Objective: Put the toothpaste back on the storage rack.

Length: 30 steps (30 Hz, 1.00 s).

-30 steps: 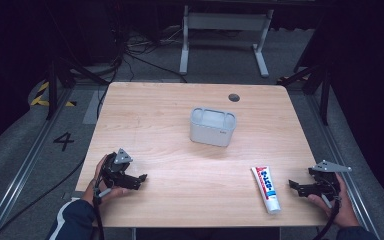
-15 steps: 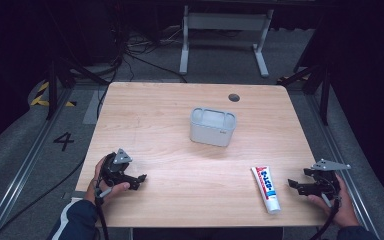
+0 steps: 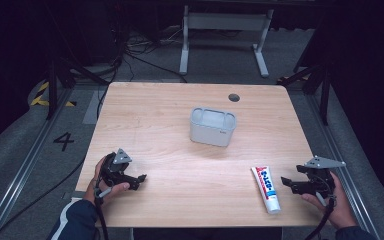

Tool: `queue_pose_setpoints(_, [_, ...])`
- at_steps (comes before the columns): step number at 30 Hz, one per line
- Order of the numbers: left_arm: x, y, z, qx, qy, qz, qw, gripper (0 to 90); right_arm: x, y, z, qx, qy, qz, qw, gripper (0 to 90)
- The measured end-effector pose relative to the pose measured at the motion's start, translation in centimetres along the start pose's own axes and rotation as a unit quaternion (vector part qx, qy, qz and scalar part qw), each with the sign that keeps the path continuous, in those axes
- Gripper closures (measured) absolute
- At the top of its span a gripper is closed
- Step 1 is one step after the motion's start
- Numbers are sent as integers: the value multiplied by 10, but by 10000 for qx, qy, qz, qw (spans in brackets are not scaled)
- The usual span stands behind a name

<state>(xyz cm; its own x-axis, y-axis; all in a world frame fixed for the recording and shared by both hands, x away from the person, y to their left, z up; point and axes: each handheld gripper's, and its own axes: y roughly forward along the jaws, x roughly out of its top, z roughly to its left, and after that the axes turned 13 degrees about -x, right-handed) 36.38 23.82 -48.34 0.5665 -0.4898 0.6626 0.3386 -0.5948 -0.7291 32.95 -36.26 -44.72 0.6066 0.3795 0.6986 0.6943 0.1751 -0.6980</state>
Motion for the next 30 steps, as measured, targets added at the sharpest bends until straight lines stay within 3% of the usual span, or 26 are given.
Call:
queue_pose_setpoints(20, [0, 0, 0, 1, 1, -1, 10000, 5, 25, 6, 50, 323, -514, 65, 9981, 227])
queue_pose_setpoints(30, [0, 0, 0, -8, -9, 8, 10000, 5, 28, 17, 60, 319, -479, 276, 9980, 239])
